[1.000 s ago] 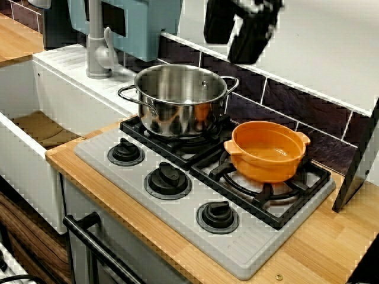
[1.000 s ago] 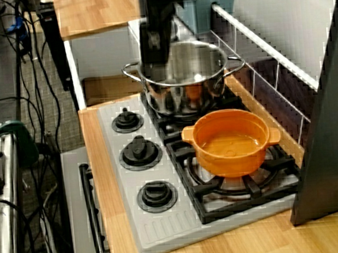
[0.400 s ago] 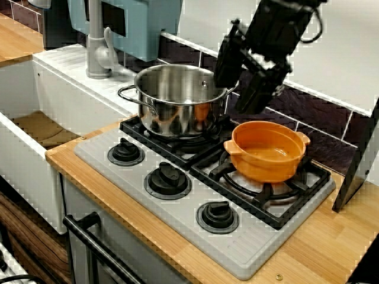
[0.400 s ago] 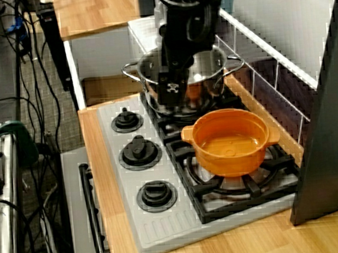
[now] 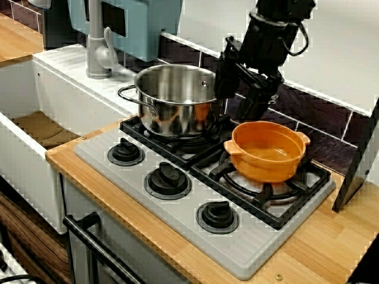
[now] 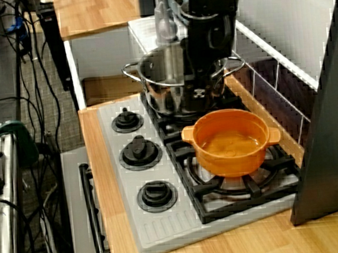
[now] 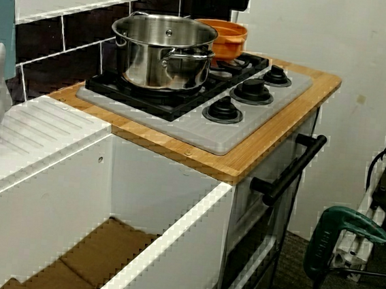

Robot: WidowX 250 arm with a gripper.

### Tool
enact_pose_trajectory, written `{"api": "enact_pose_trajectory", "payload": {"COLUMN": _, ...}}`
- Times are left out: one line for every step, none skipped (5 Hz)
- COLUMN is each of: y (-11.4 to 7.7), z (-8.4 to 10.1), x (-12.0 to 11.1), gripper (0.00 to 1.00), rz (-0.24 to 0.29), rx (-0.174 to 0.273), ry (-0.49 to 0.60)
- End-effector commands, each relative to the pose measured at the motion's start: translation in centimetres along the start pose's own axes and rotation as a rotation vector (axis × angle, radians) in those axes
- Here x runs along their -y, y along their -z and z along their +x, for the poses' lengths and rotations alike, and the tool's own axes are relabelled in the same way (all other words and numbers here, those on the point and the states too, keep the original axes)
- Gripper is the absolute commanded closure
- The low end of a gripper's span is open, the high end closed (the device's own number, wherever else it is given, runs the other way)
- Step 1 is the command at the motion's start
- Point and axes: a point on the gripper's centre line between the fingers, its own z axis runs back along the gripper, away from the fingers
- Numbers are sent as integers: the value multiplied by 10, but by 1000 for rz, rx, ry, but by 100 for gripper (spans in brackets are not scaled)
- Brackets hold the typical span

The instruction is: Lift pot from stove

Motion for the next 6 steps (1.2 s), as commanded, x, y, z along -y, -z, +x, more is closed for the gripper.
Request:
{"api": "enact_pose_trajectory", "payload": {"y": 0, "z": 27, "x": -12, "gripper": 0, "rz": -71, "rx": 117, "ry": -21}}
{"api": "enact_pose_trajectory", "payload": {"y": 4, "z": 32, "x": -9, "gripper": 0, "rz": -62, "rx": 123, "ry": -10}}
{"api": "enact_pose_trajectory", "payload": {"y": 9, "z": 37, "x": -4, "gripper": 0, "rz": -69, "rx": 125, "ry": -4}}
{"api": "enact_pose_trajectory", "payload": {"y": 13, "z": 41, "x": -3, "gripper": 0, "rz": -58, "rx": 137, "ry": -9}}
{"api": "enact_pose_trajectory", "payload": {"y": 17, "z": 44, "x": -5, "gripper": 0, "rz": -68, "rx": 136, "ry": -27}}
{"api": "enact_pose_trajectory", "payload": {"y": 25, "z": 45, "x": -6, "gripper": 0, "rz": -63, "rx": 129, "ry": -25}}
